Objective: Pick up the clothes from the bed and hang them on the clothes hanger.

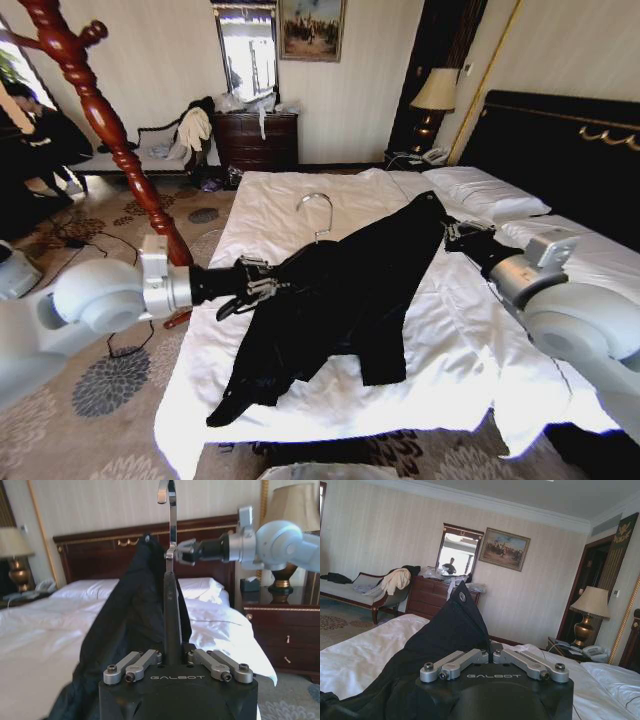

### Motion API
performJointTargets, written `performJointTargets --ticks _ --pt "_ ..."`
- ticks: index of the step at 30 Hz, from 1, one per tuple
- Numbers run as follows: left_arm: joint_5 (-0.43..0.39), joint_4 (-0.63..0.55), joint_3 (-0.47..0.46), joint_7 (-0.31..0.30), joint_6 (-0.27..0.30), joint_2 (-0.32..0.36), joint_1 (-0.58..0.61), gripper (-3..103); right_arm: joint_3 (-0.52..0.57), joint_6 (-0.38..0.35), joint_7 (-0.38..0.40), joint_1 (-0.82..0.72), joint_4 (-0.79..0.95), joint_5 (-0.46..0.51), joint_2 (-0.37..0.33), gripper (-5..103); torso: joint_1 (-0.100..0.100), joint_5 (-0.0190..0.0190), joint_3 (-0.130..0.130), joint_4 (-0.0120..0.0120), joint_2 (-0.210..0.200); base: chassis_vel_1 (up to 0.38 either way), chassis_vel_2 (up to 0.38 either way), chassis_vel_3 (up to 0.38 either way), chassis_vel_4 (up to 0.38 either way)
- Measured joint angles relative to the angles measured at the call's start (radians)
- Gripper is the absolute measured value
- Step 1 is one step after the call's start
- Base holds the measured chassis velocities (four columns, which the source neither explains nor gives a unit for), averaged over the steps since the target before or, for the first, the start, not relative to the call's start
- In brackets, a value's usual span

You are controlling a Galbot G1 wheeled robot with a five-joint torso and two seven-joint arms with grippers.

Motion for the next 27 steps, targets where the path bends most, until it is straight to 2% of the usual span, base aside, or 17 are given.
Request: performJointTargets --ticks 3,4,6,10,14,20,23,27 --pt "0.013 -0.018 0.057 -0.078 0.042 -0.012 0.000 16 -0.001 0.002 0.000 0.002 0.001 -0.006 -0.004 0 0.000 0.0001 0.000 0.0000 0.000 0.000 0.000 0.000 0.000" --pt "0.013 -0.018 0.057 -0.078 0.042 -0.012 0.000 16 -0.001 0.002 0.000 0.002 0.001 -0.006 -0.004 0 0.000 0.0001 0.000 0.0000 0.000 0.000 0.000 0.000 0.000" --pt "0.014 -0.022 0.081 -0.126 0.063 -0.022 0.001 16 0.000 0.003 -0.001 0.000 0.003 -0.008 -0.004 0 0.000 0.0000 0.000 0.0001 0.000 0.000 0.000 0.000 0.000" --pt "0.004 -0.013 0.144 -0.250 0.109 -0.081 0.007 16 0.001 0.004 -0.002 -0.016 0.015 -0.019 0.005 0 0.000 -0.0002 0.000 -0.0002 0.000 0.000 0.000 0.000 0.000" --pt "-0.005 -0.010 0.135 -0.279 0.129 -0.093 0.002 16 0.003 0.005 -0.004 -0.025 0.017 -0.025 0.008 0 0.000 0.0000 0.000 -0.0001 0.000 0.000 0.000 0.000 0.000" --pt "0.006 0.018 0.103 -0.283 0.137 -0.080 -0.003 16 0.005 0.006 -0.005 -0.020 0.029 -0.017 0.011 0 0.000 0.0000 0.000 0.0003 0.000 0.000 0.000 0.000 0.000" --pt "0.084 0.071 0.105 -0.286 0.125 -0.100 -0.005 16 0.003 0.006 -0.002 -0.010 0.045 0.003 0.014 0 0.000 0.0000 0.000 0.0001 0.000 0.000 0.000 0.000 0.000" --pt "0.100 0.097 0.127 -0.306 0.103 -0.135 -0.005 16 0.004 0.003 0.008 -0.013 0.066 0.043 0.018 0 0.000 -0.0001 0.000 0.0000 0.000 0.000 0.000 0.000 0.000"
